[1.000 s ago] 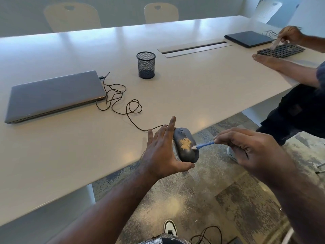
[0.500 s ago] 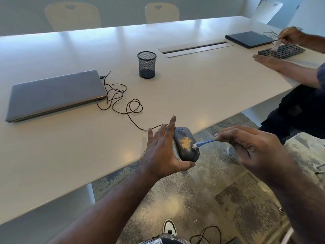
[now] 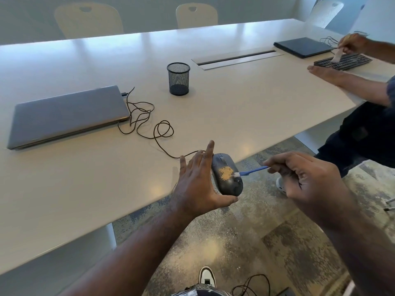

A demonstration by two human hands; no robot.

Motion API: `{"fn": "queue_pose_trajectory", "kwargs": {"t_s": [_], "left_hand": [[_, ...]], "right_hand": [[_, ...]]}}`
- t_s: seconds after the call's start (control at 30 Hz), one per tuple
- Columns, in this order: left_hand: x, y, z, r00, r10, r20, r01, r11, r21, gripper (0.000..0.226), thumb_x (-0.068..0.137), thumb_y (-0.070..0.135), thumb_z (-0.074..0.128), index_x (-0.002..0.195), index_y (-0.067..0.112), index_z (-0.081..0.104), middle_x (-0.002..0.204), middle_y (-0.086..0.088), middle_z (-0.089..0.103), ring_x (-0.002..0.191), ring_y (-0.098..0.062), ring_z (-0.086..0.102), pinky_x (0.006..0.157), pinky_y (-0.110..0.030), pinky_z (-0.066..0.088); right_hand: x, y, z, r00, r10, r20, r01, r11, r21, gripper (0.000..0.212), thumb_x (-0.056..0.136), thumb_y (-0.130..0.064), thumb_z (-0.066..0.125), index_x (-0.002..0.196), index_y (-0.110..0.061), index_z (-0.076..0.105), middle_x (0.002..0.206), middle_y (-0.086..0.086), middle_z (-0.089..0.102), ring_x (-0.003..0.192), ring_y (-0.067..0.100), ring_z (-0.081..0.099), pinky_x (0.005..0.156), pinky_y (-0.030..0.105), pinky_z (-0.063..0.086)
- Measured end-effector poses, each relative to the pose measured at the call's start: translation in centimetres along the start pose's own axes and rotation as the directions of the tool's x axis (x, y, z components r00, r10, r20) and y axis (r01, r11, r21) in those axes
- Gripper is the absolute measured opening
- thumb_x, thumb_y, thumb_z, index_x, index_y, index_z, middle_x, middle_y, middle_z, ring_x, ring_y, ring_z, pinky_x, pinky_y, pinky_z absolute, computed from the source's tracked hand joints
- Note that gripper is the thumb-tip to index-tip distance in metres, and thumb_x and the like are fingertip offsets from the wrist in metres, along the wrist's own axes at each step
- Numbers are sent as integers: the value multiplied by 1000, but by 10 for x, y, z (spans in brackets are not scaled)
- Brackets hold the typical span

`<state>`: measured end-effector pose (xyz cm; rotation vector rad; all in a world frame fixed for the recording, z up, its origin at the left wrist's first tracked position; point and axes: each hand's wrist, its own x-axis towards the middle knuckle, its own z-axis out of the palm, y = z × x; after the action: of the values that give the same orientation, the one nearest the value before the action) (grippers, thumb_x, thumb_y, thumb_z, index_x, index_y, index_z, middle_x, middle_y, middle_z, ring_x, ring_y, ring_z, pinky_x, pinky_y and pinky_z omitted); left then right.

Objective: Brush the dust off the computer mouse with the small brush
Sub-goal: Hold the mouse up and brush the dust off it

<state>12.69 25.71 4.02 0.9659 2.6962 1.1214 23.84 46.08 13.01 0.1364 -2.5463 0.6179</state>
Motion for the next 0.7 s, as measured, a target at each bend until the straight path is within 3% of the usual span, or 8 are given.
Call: {"fn": "queue_pose_trajectory", "kwargs": {"t_s": [0.13,0.33,0.57,0.7], "left_hand": [[0,1,1,1000,7,2,-7,1000,8,141,58,75,74,154,35,-21,164,-1,19,153,-16,10,121,-51,-13],[-1,0,0,1000,2,1,-2,1000,-6,139,57,76,71,153,37,-22,164,-1,19,153,-15,7,121,-49,-15],[0,1,0,1000,4,9,-4,1000,5,140,56,77,71,153,37,-23,163,-1,20,153,-16,9,121,-52,-12],[0,0,0,1000,1,0,-1,1000,-5,139,56,77,71,153,37,-21,163,0,22,153,-15,8,121,-51,-13]], "right_hand": [[-1,-5,3,1000,-30,0,30,999,27,16,91,-5,64,101,-15,73,86,-11,69,77,0,65,67,12,50],[0,0,3,996,49,-72,-50,999,-12,20,86,0,67,101,-13,73,84,-9,67,76,2,62,70,2,43],[0,-7,5,999,-39,-4,39,998,-46,21,85,1,69,101,-11,73,89,-9,69,78,6,66,71,16,52],[1,-2,2,998,-27,-54,24,998,-50,23,85,4,68,101,-11,73,87,-10,67,74,3,63,72,6,47]]}}
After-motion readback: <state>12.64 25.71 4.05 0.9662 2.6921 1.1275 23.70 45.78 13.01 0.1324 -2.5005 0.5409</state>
